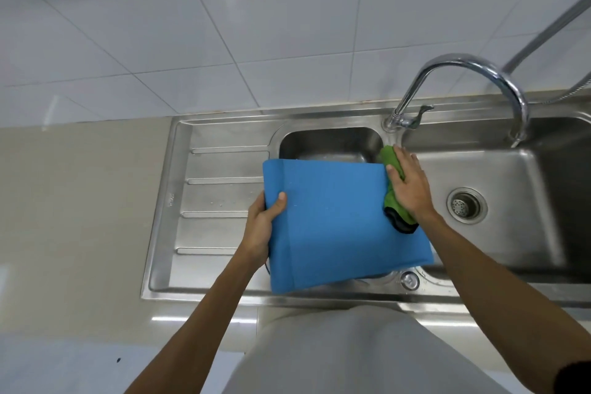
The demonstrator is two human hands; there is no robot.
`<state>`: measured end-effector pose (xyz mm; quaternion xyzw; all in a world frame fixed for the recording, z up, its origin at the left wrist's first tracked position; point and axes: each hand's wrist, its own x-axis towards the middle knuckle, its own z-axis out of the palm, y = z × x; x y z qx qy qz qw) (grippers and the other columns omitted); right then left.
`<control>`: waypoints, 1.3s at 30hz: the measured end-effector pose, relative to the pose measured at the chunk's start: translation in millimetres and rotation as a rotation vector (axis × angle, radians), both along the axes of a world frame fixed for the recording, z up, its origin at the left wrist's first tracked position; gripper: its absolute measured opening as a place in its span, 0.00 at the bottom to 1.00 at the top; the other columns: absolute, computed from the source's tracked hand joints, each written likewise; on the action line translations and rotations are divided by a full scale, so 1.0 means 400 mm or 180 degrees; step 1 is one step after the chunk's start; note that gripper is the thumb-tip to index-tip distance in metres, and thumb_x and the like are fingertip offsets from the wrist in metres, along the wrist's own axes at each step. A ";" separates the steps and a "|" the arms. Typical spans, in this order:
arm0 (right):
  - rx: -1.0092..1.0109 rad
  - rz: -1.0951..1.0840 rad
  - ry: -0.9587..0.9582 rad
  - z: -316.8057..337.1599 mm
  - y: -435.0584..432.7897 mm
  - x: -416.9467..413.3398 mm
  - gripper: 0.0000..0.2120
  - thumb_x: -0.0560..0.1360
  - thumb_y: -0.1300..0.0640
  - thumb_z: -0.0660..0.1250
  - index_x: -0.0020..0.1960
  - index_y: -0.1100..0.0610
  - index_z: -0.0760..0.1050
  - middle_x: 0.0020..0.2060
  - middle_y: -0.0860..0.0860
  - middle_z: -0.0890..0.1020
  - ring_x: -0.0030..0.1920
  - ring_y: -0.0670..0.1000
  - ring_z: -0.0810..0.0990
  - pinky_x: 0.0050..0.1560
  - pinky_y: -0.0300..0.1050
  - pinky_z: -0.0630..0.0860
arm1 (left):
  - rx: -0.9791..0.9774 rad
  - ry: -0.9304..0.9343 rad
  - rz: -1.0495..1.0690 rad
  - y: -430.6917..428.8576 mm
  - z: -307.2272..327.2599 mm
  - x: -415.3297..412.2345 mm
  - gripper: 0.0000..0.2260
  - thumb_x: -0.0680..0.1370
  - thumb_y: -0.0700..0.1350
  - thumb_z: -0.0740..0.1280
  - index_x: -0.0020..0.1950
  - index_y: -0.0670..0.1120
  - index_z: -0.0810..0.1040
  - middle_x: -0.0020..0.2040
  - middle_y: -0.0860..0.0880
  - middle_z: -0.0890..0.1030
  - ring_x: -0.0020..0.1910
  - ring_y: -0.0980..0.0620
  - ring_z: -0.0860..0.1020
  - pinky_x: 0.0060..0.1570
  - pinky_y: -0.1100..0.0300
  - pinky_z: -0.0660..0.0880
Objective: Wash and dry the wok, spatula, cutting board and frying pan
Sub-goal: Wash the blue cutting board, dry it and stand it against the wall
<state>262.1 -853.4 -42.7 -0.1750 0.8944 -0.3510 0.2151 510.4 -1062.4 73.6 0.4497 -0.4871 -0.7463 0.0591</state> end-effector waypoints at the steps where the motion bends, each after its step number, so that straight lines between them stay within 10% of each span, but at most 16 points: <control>1: 0.0001 -0.0120 -0.0039 0.002 0.002 -0.005 0.25 0.84 0.47 0.57 0.80 0.45 0.58 0.80 0.50 0.59 0.80 0.55 0.53 0.78 0.61 0.53 | 0.0000 0.0015 -0.0005 0.002 0.001 -0.005 0.15 0.80 0.51 0.69 0.65 0.49 0.77 0.59 0.49 0.84 0.55 0.44 0.84 0.53 0.45 0.82; 7: 0.0140 -0.0165 0.0035 0.051 -0.054 0.056 0.25 0.86 0.51 0.53 0.82 0.51 0.54 0.81 0.55 0.53 0.81 0.55 0.51 0.80 0.54 0.46 | 0.0056 0.0048 0.0125 0.007 -0.001 -0.012 0.15 0.79 0.49 0.70 0.65 0.50 0.78 0.59 0.49 0.85 0.55 0.44 0.84 0.50 0.48 0.82; 17: -0.1345 0.1341 0.0871 0.249 -0.297 0.259 0.23 0.84 0.57 0.58 0.79 0.57 0.62 0.78 0.54 0.64 0.79 0.50 0.58 0.80 0.51 0.53 | 0.0088 0.0400 -0.0107 0.054 0.021 -0.061 0.17 0.80 0.47 0.69 0.68 0.45 0.77 0.60 0.42 0.83 0.58 0.43 0.83 0.52 0.51 0.81; 24: -0.0472 0.0045 0.0249 0.146 -0.131 0.086 0.23 0.84 0.60 0.58 0.78 0.59 0.63 0.76 0.57 0.67 0.76 0.59 0.65 0.77 0.55 0.61 | 0.0149 0.0156 -0.0179 0.017 0.031 -0.031 0.17 0.79 0.50 0.70 0.67 0.47 0.76 0.61 0.48 0.83 0.57 0.44 0.83 0.54 0.47 0.82; 31: -0.1083 0.0889 0.0655 0.264 -0.249 0.253 0.22 0.85 0.59 0.57 0.78 0.56 0.63 0.78 0.54 0.65 0.79 0.53 0.60 0.80 0.50 0.52 | 0.0262 0.0367 -0.0229 0.028 0.054 -0.055 0.18 0.80 0.50 0.68 0.69 0.48 0.76 0.61 0.45 0.83 0.59 0.44 0.83 0.51 0.51 0.81; 39: -0.1434 0.1284 0.0977 0.353 -0.295 0.300 0.22 0.84 0.64 0.58 0.78 0.60 0.63 0.78 0.56 0.63 0.80 0.56 0.57 0.79 0.59 0.56 | 0.0459 0.0753 -0.0115 0.017 0.119 -0.086 0.42 0.73 0.77 0.47 0.75 0.52 0.71 0.70 0.46 0.78 0.69 0.49 0.76 0.67 0.52 0.74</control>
